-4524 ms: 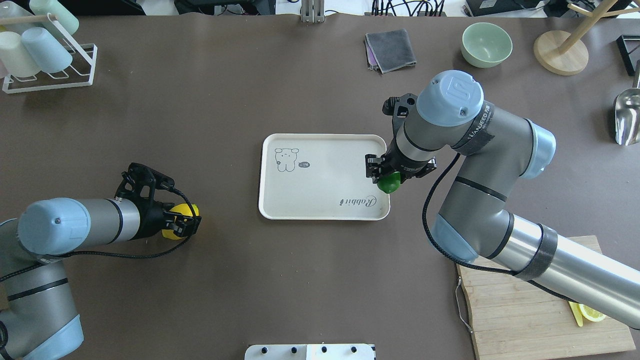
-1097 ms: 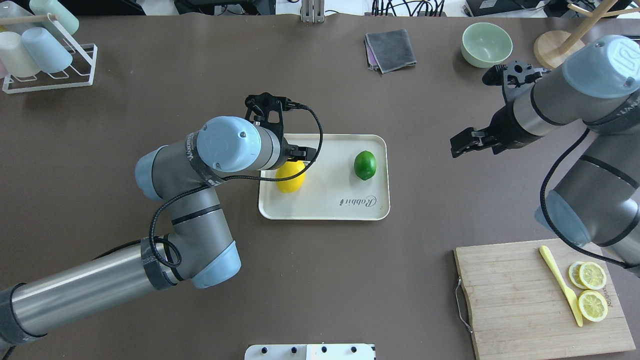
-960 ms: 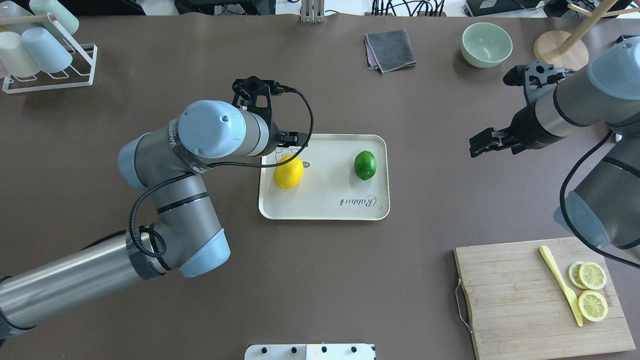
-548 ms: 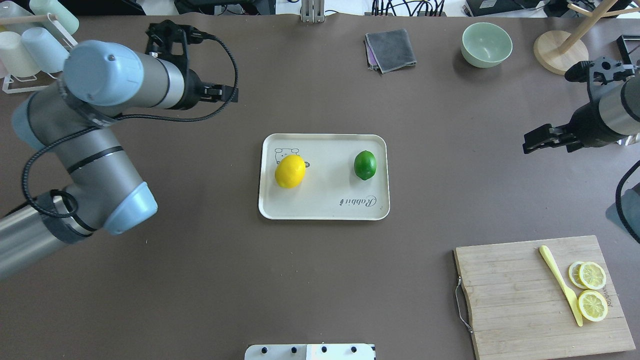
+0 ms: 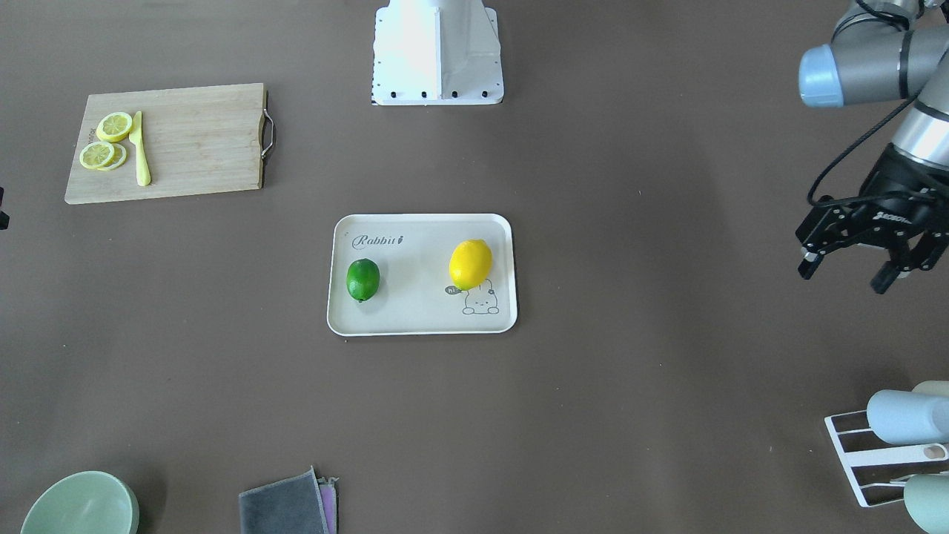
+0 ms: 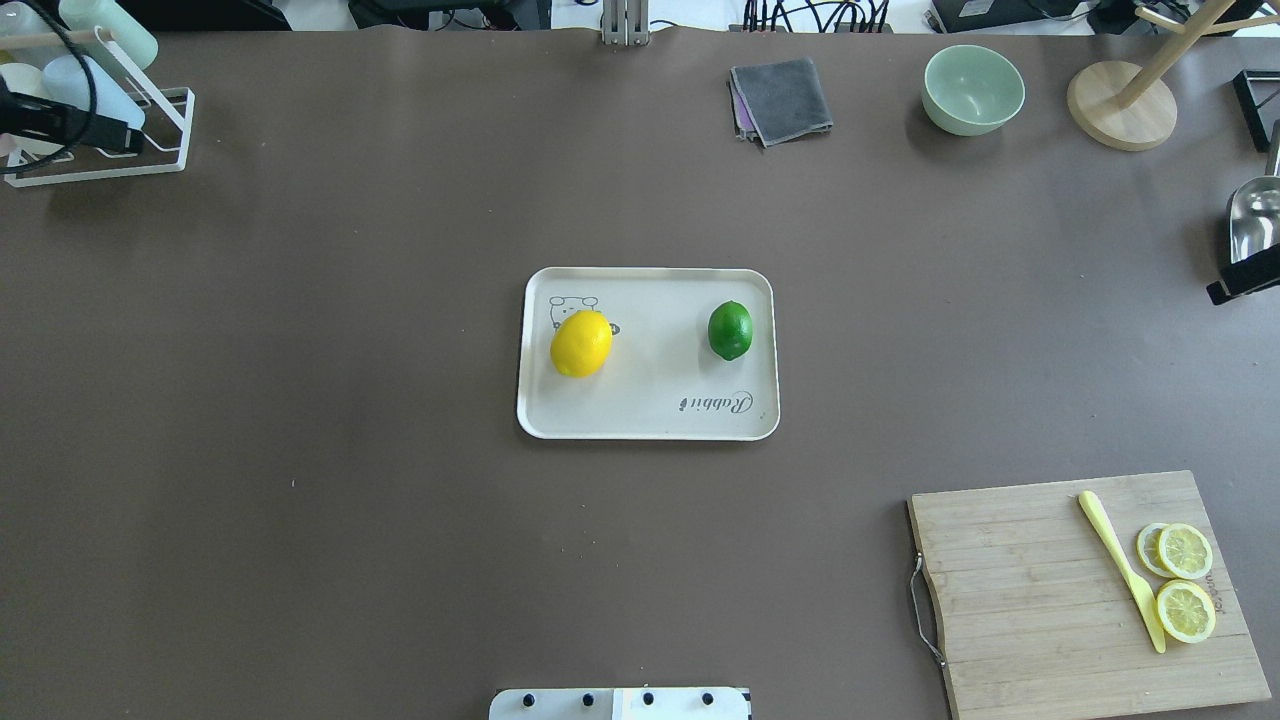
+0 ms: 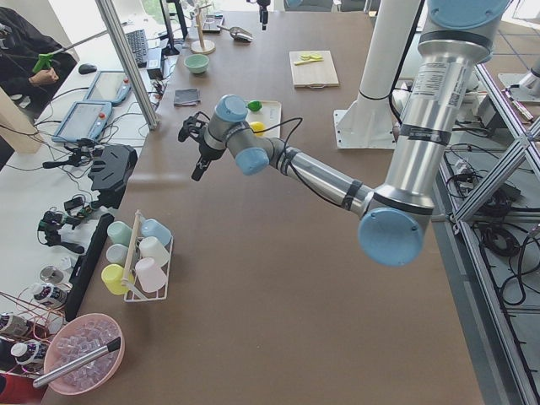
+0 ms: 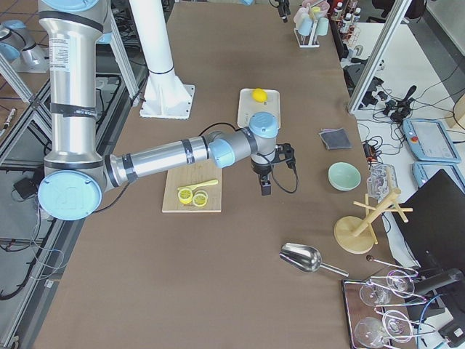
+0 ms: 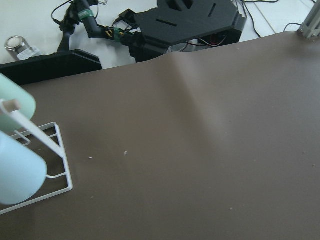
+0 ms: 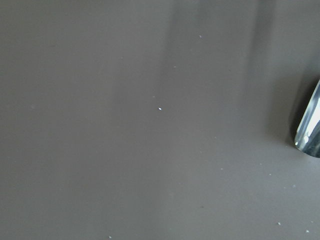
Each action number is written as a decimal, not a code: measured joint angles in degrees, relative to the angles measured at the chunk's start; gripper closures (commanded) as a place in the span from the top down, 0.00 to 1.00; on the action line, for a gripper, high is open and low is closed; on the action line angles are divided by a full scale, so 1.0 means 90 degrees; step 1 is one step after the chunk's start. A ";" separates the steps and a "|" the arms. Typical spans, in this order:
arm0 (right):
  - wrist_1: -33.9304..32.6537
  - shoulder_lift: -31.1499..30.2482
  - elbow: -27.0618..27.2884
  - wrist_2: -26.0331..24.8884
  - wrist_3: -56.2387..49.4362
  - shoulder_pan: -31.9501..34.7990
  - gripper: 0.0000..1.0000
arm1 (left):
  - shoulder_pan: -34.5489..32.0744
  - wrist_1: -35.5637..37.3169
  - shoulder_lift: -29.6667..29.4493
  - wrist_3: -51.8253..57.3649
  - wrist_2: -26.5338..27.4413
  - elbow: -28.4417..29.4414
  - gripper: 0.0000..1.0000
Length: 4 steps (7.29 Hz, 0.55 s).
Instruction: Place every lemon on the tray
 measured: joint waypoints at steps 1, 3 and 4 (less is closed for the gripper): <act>-0.0151 -0.0107 -0.0083 0.0055 -0.0620 0.0351 1.00 | -0.0445 -0.0210 0.0471 0.0197 -0.0273 0.0064 0.98; -0.0685 -0.0177 -0.0115 0.0151 -0.1326 0.0900 1.00 | -0.1439 0.0143 0.0980 0.1464 -0.1234 0.0515 0.98; -0.0872 -0.0189 -0.0113 0.0160 -0.1417 0.1045 1.00 | -0.1871 0.0606 0.1161 0.2399 -0.1508 0.0665 0.98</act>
